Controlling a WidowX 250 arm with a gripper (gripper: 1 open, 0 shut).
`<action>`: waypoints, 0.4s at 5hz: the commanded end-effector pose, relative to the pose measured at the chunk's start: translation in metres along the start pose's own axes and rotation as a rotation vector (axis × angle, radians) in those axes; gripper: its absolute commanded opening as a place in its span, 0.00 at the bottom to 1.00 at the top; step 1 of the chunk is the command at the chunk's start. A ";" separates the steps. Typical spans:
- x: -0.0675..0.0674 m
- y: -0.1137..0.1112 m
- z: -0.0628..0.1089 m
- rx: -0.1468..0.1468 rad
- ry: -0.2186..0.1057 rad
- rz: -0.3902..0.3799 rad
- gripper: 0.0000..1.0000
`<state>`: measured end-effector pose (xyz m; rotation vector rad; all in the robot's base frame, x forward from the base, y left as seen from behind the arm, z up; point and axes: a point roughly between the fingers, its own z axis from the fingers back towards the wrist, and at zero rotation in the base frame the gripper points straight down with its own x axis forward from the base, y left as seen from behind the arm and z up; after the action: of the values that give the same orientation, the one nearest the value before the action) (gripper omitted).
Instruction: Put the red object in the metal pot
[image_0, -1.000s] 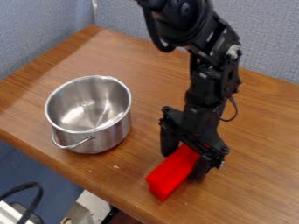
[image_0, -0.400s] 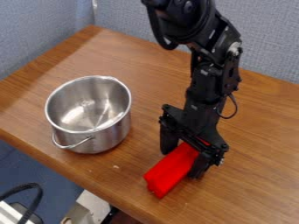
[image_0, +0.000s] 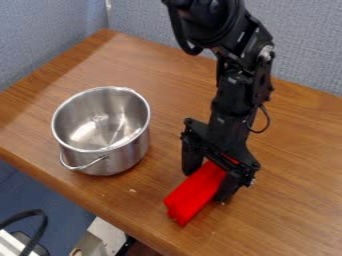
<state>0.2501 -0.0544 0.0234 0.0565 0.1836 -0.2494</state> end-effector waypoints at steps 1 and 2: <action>0.006 0.007 0.006 -0.003 -0.019 0.021 1.00; 0.007 0.008 0.005 -0.006 -0.015 0.024 0.00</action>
<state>0.2526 -0.0526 0.0237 0.0512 0.1938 -0.2393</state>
